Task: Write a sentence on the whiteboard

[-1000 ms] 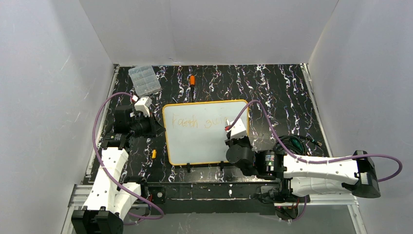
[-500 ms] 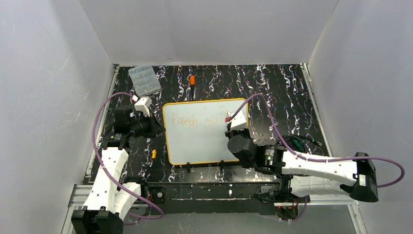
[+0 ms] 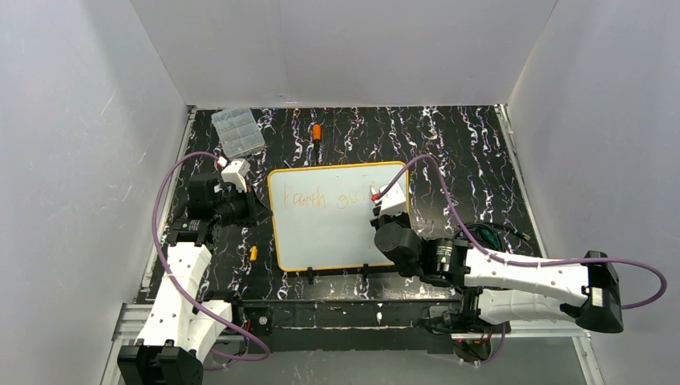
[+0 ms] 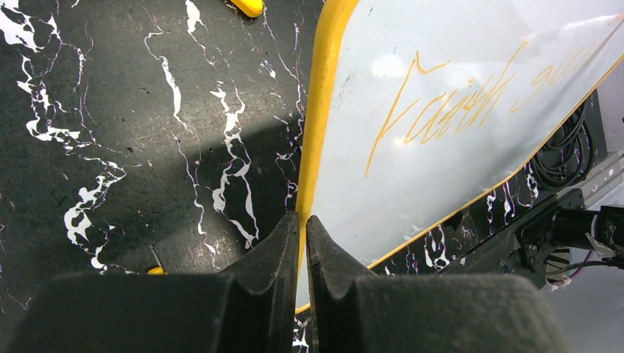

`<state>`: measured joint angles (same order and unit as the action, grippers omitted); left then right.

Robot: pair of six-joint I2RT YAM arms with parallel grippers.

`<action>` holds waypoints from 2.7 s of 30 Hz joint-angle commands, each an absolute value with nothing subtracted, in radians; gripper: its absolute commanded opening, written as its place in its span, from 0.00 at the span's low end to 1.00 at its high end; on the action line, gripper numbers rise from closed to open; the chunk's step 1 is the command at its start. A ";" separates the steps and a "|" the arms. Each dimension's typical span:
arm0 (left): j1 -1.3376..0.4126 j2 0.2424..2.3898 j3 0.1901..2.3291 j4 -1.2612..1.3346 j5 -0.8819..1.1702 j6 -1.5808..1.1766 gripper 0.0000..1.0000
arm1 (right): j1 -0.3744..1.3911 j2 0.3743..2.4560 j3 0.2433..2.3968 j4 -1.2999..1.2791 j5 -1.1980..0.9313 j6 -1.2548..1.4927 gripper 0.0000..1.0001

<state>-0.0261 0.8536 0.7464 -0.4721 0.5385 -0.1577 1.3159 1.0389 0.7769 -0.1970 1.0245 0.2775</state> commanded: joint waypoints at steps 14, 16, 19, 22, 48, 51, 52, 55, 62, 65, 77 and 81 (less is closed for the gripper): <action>-0.028 0.844 0.762 -0.483 0.546 -0.158 0.07 | 1.341 0.976 0.778 -0.387 1.019 0.470 0.01; -0.028 0.844 0.762 -0.483 0.547 -0.158 0.07 | 1.347 0.974 0.779 -0.404 1.020 0.481 0.01; -0.028 0.844 0.762 -0.484 0.544 -0.158 0.07 | 1.356 0.972 0.779 -0.424 1.019 0.498 0.01; -0.027 0.847 0.762 -0.485 0.544 -0.161 0.07 | 1.364 0.972 0.779 -0.447 1.020 0.518 0.01; -0.027 0.890 0.761 -0.462 0.602 -0.174 0.35 | 1.416 0.912 0.821 -0.421 1.101 0.463 0.01; -0.029 0.904 0.764 -0.459 0.618 -0.173 0.33 | 1.416 0.922 0.821 -0.417 1.104 0.457 0.01; -0.028 0.908 0.762 -0.456 0.623 -0.175 0.33 | 1.416 0.925 0.820 -0.420 1.104 0.457 0.01; -0.029 0.922 0.763 -0.453 0.633 -0.176 0.30 | 1.416 0.933 0.821 -0.437 1.101 0.470 0.01; -0.028 0.927 0.762 -0.453 0.632 -0.176 0.23 | 1.416 0.938 0.816 -0.453 1.105 0.489 0.01; -0.029 0.924 0.761 -0.453 0.632 -0.177 0.22 | 1.416 0.944 0.817 -0.443 1.108 0.481 0.01; -0.029 0.919 0.759 -0.453 0.633 -0.176 0.21 | 1.415 0.979 0.827 -0.377 1.123 0.415 0.01; -0.029 0.917 0.759 -0.453 0.633 -0.177 0.21 | 1.411 0.998 0.830 -0.372 1.124 0.405 0.01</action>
<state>-0.0265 0.9279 0.7464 -0.4522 0.6132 -0.1787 1.4094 0.9848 0.7784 -0.4191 1.0840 0.4232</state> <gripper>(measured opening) 0.217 0.197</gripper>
